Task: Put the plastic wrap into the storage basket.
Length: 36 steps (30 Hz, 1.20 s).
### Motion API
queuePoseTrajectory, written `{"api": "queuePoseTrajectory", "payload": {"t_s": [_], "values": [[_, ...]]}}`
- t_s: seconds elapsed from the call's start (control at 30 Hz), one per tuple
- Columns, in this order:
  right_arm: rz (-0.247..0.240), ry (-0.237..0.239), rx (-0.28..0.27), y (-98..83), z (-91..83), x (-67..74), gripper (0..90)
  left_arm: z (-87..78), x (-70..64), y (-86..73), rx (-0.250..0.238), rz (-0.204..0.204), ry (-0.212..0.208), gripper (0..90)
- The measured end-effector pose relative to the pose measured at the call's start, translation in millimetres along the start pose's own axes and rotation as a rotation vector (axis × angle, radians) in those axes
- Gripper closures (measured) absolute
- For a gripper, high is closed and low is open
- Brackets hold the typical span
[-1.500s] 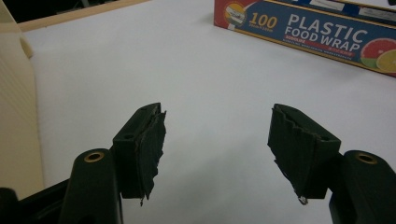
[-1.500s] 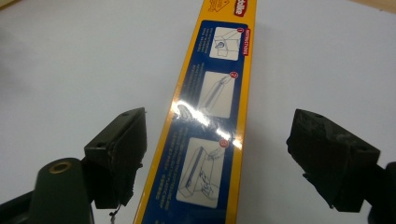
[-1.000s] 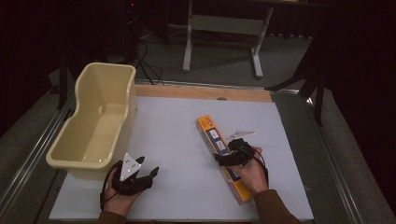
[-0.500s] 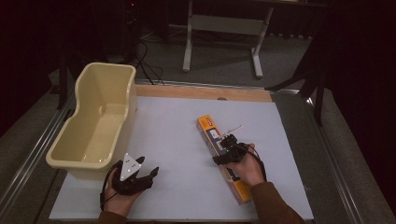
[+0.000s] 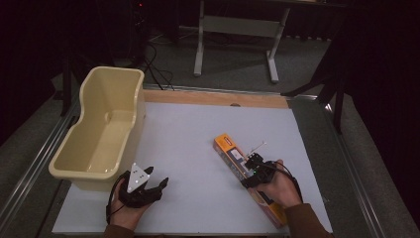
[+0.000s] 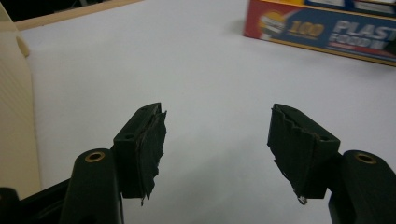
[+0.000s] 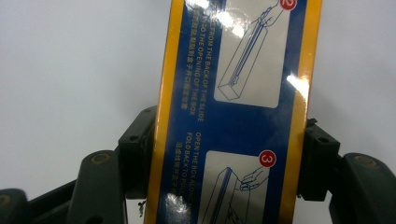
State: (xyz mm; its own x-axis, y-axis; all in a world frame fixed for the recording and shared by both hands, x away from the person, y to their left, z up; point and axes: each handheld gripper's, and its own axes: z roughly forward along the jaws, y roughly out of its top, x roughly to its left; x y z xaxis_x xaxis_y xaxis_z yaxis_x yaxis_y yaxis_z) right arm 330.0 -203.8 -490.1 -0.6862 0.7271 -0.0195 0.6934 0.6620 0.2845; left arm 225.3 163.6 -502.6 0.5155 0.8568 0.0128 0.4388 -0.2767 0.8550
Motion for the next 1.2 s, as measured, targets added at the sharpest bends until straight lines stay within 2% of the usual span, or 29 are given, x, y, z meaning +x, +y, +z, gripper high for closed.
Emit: {"api": "queuePoseTrajectory", "payload": {"t_s": [0.1, 0.2, 0.4, 0.5, 0.53, 0.57, 0.77, 0.97, 1.0, 1.2], "values": [[-0.036, 0.019, 0.052, -14.0, -6.2, -3.0, 36.2, 0.7, 0.1, -0.3, 0.001, -0.003, 0.000, 36.1], [-0.034, 0.042, 0.064, -19.0, -7.5, -6.4, 35.1, 1.8, -0.9, -0.1, 0.004, 0.000, -0.002, 36.1], [-0.016, 0.046, 0.093, -7.7, 5.2, -7.4, 33.5, 3.2, -2.2, 0.2, 0.009, 0.006, -0.006, 36.0], [-0.002, 0.048, 0.138, -1.8, 8.4, -7.7, 35.3, 2.5, -1.3, 0.1, 0.006, 0.003, -0.005, 36.1], [-0.002, 0.048, 0.138, -1.8, 8.4, -7.7, 35.3, 2.5, -1.3, 0.1, 0.006, 0.003, -0.005, 36.0], [0.023, 0.055, 0.168, 1.4, 8.7, -9.1, 36.6, 2.2, -1.1, 0.1, 0.005, 0.002, -0.006, 36.1], [0.027, 0.019, 0.220, 7.6, 7.9, -6.2, 39.5, 2.3, -1.0, 0.2, 0.004, 0.001, -0.005, 36.1], [0.070, 0.058, 0.209, 6.4, 6.0, -9.7, 39.9, 2.4, -0.8, 0.2, 0.003, 0.000, -0.003, 36.1], [0.090, 0.075, 0.200, 5.5, 4.7, -11.5, 40.0, 2.4, -0.7, 0.1, 0.004, 0.000, -0.003, 36.1], [0.135, 0.115, 0.160, 7.2, -5.3, -14.1, 40.1, 2.7, -1.1, 0.1, 0.004, 0.000, -0.003, 36.1]]}}
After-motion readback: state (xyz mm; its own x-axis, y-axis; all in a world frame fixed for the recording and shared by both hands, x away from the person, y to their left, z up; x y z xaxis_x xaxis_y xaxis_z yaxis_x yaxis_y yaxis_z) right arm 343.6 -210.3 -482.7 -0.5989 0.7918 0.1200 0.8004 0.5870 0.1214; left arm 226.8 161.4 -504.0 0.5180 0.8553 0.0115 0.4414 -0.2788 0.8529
